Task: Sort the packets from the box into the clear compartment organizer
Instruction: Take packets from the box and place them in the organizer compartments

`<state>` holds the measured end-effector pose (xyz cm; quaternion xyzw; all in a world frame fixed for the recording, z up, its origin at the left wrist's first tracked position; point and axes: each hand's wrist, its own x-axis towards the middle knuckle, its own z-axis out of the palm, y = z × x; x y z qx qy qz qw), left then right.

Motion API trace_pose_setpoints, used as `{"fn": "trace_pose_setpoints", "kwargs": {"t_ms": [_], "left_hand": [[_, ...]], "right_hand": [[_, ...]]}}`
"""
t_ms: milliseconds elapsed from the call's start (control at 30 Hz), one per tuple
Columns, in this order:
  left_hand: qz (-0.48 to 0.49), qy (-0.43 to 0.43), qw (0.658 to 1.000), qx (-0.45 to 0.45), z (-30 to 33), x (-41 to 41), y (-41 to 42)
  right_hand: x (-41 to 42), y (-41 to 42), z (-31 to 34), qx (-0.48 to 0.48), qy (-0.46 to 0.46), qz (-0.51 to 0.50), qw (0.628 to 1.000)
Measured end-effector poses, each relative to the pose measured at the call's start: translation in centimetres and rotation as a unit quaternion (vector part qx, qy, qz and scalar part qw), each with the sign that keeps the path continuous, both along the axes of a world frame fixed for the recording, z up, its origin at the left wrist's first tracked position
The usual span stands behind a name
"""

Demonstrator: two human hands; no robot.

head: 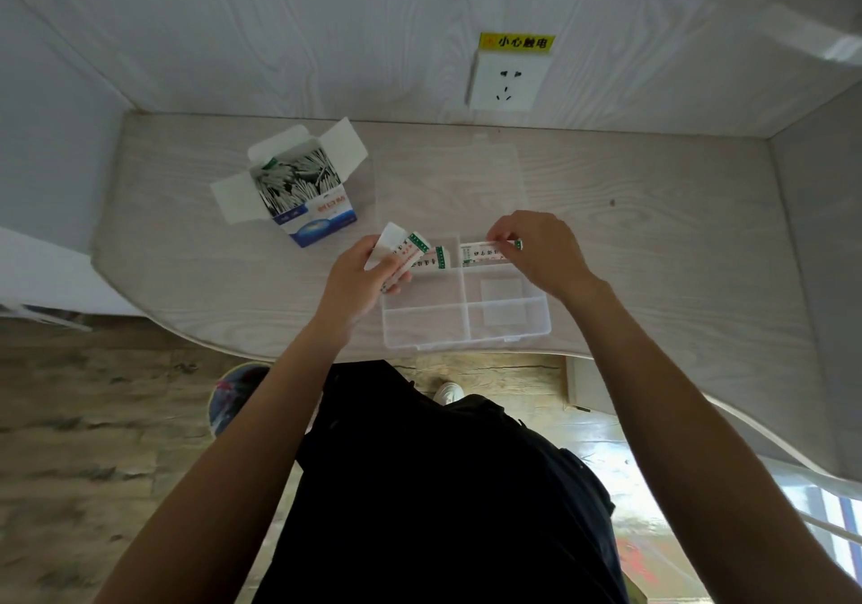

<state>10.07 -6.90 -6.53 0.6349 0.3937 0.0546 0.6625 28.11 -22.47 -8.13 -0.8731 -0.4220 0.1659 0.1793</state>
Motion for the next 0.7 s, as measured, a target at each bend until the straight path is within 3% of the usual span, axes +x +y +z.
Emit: {"fn": "trace_pose_setpoints", "kwargs": {"t_ms": [133,300,467,500,567,633,700], "left_hand": [[-0.01,0.007,1.0,0.007,0.1,0.4,0.0],[-0.025,0.007,1.0,0.01,0.3,0.6,-0.2],[-0.047,-0.01,0.999,0.025,0.8,0.9,-0.5],[-0.051,-0.01,0.998,0.027,0.8,0.9,-0.6],[-0.049,-0.012,0.999,0.017,0.7,1.3,-0.7],[-0.054,-0.013,0.998,0.013,0.5,1.6,-0.9],[-0.075,-0.014,0.997,0.014,0.4,1.8,-1.3]], "right_hand": [[-0.3,0.4,0.5,-0.084,-0.08,0.05,0.992],[-0.8,1.1,0.7,-0.216,-0.204,0.139,0.945],[-0.8,0.9,0.9,-0.186,-0.217,0.15,0.946],[-1.0,0.7,1.0,-0.138,-0.193,0.115,0.965],[-2.2,0.6,1.7,0.012,-0.041,-0.008,0.999],[-3.7,1.0,2.4,0.136,0.145,-0.105,0.974],[-4.9,1.5,2.5,0.172,0.25,-0.143,0.942]]}}
